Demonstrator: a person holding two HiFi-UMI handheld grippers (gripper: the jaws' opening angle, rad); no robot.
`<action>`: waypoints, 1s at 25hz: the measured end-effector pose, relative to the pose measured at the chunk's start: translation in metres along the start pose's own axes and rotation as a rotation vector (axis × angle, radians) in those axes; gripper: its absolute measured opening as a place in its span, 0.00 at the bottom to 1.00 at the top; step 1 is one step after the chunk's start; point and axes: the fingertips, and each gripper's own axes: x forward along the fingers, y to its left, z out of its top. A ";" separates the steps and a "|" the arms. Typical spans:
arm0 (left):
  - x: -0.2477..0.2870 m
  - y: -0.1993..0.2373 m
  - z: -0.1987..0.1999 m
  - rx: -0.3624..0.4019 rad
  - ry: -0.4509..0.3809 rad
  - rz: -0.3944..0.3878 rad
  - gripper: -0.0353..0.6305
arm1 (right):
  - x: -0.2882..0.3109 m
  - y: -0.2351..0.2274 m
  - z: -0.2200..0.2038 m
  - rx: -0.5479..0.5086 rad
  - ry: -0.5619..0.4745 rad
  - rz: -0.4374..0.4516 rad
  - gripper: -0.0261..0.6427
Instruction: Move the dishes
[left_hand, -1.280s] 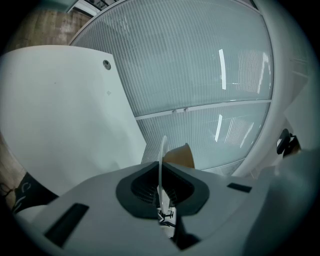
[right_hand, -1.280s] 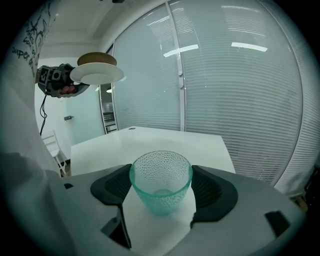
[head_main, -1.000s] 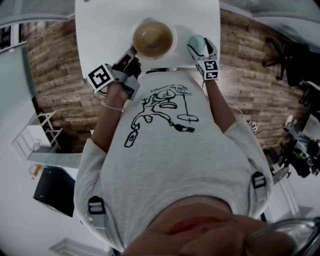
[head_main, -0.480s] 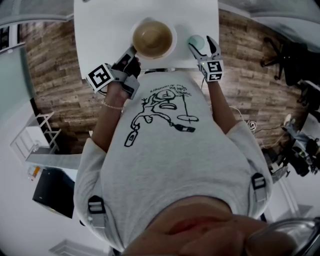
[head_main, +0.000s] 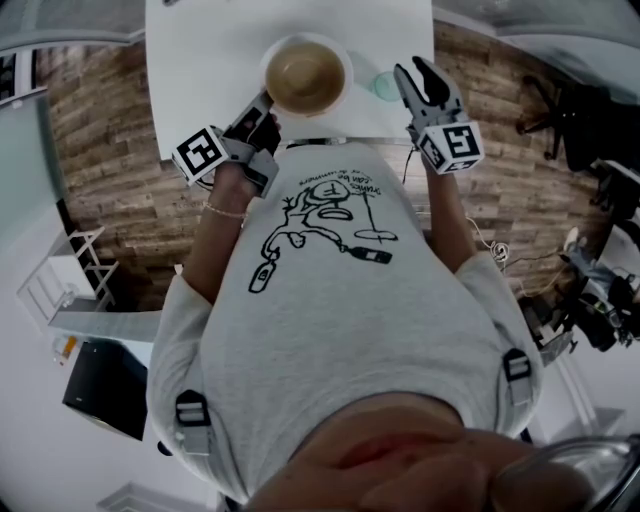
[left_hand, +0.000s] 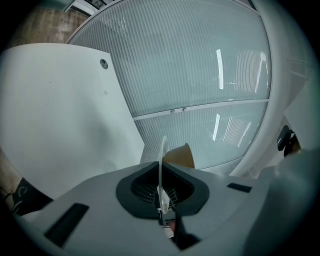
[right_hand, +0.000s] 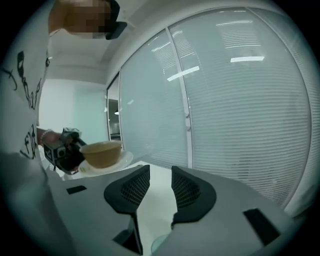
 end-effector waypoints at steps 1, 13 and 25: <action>0.000 0.000 0.000 -0.001 0.000 0.000 0.07 | 0.001 0.004 0.012 0.008 -0.014 0.016 0.25; -0.001 -0.001 -0.002 0.012 0.003 -0.002 0.07 | 0.018 0.070 0.079 -0.002 0.051 0.240 0.17; 0.003 -0.008 -0.017 0.014 0.041 -0.018 0.07 | 0.033 0.102 0.059 -0.066 0.257 0.325 0.20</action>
